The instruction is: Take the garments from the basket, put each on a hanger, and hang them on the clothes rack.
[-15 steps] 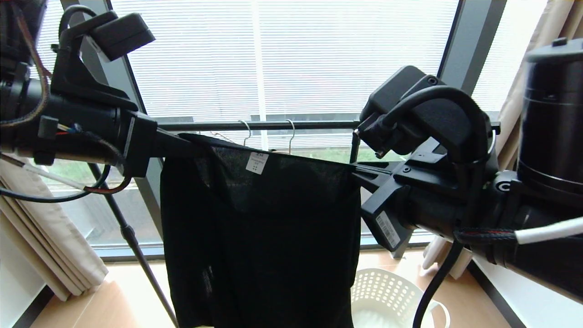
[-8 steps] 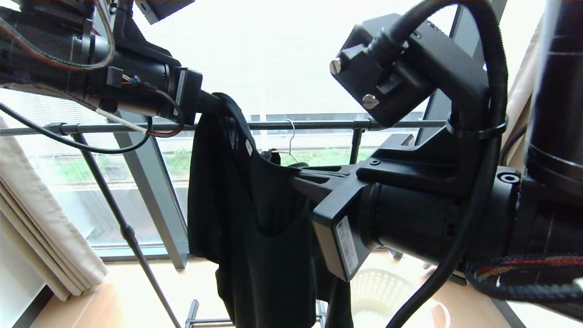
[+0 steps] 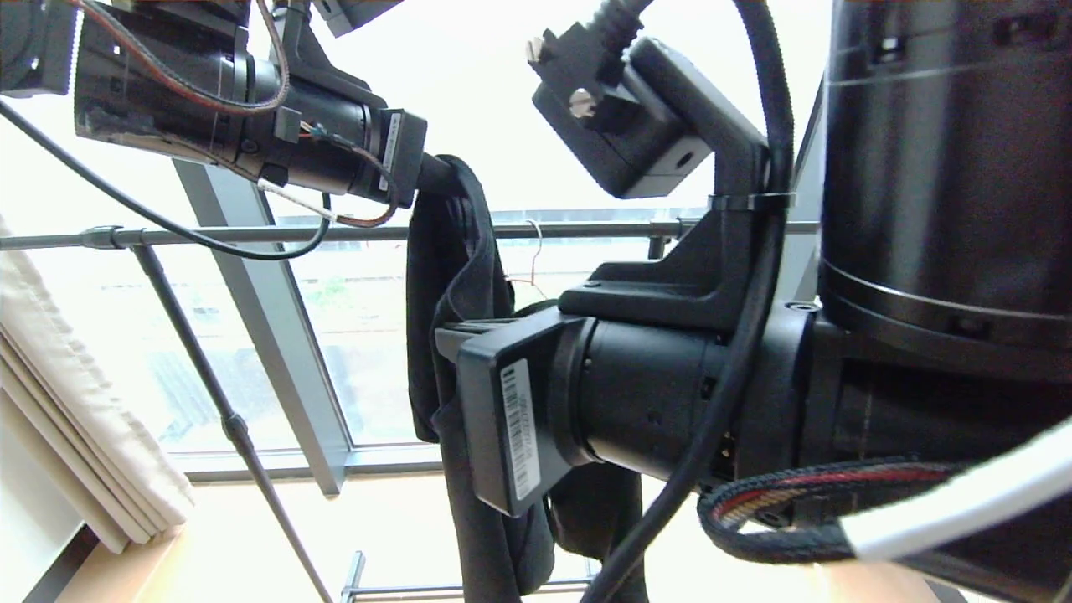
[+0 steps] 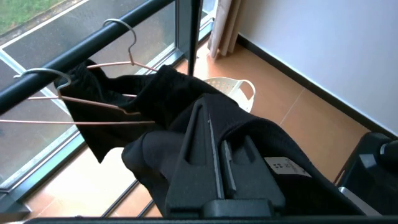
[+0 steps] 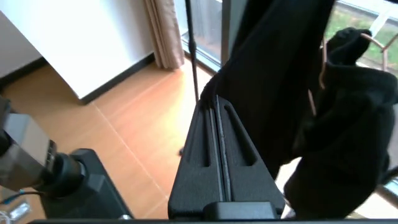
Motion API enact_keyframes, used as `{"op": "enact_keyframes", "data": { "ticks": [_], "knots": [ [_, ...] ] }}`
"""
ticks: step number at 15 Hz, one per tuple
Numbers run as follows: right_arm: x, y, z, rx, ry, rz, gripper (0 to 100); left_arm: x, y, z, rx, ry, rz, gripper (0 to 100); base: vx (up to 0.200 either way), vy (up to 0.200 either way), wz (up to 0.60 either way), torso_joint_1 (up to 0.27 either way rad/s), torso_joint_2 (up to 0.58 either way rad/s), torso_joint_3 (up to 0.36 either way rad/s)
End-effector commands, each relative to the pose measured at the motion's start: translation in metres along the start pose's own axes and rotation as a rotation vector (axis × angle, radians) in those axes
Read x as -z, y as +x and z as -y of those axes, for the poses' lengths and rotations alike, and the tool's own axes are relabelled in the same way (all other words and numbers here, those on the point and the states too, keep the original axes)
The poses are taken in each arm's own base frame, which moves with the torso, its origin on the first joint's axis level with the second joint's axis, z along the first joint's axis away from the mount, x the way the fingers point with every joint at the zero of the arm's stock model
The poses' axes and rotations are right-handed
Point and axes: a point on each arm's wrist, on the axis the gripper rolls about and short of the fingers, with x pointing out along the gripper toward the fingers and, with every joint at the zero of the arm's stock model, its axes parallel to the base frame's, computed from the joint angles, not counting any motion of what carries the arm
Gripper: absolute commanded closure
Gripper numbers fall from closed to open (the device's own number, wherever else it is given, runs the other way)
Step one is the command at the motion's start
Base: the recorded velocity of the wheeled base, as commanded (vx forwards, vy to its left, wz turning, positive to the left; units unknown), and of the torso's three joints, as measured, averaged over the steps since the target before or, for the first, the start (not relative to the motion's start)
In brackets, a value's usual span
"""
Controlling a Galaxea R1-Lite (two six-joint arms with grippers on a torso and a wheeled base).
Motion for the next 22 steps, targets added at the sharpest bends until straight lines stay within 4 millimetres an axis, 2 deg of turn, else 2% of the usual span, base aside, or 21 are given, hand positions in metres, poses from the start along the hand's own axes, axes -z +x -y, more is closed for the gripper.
{"op": "enact_keyframes", "data": {
  "ticks": [1,4,6,8,11,13,14,15,17,18,22],
  "knots": [
    [0.005,0.021,-0.006,0.004,0.017,-0.021,100,0.000,0.006,-0.001,0.004,0.000,-0.005,100,0.000,0.000,0.00,0.000,0.00,0.000],
    [0.010,0.027,-0.017,-0.022,0.010,-0.032,100,0.001,0.006,-0.001,0.006,0.000,-0.006,100,0.000,0.000,0.00,0.000,0.00,0.000],
    [0.011,0.032,-0.019,-0.020,0.014,-0.036,100,0.000,0.005,-0.001,0.005,0.000,-0.005,100,0.000,0.000,0.00,0.000,0.00,0.000],
    [0.011,0.028,-0.016,-0.012,0.019,-0.038,100,0.002,0.004,-0.002,0.002,-0.004,-0.012,100,0.000,0.000,0.00,0.000,0.00,0.000],
    [0.001,0.000,0.014,0.063,0.022,-0.029,100,0.004,-0.016,-0.001,-0.018,-0.011,-0.038,100,0.000,0.000,0.00,0.000,0.00,0.000],
    [-0.005,-0.011,0.066,0.243,0.006,-0.037,100,0.010,-0.043,0.003,-0.040,0.018,-0.067,100,0.000,0.000,0.00,0.000,0.00,0.000],
    [-0.009,-0.010,0.082,0.297,0.000,-0.031,100,0.013,-0.049,0.006,-0.043,0.027,-0.075,100,0.000,0.000,0.00,0.000,0.00,0.000],
    [-0.013,-0.007,0.099,0.355,-0.008,-0.022,100,0.020,-0.052,0.008,-0.040,0.022,-0.100,100,0.000,0.000,0.00,0.000,0.00,0.000],
    [-0.019,0.002,0.114,0.399,-0.018,-0.011,100,0.031,-0.053,0.018,-0.026,0.020,-0.150,100,0.000,0.000,0.00,0.000,0.00,0.000],
    [-0.024,0.015,0.124,0.426,-0.007,-0.002,100,0.040,-0.050,0.030,-0.013,0.034,-0.194,100,0.000,0.000,0.00,0.000,0.00,0.000],
    [-0.040,0.057,0.127,0.423,-0.001,0.041,100,0.059,-0.036,0.068,0.101,0.042,-0.317,100,0.000,0.000,0.00,0.000,0.00,0.000]
  ]
}}
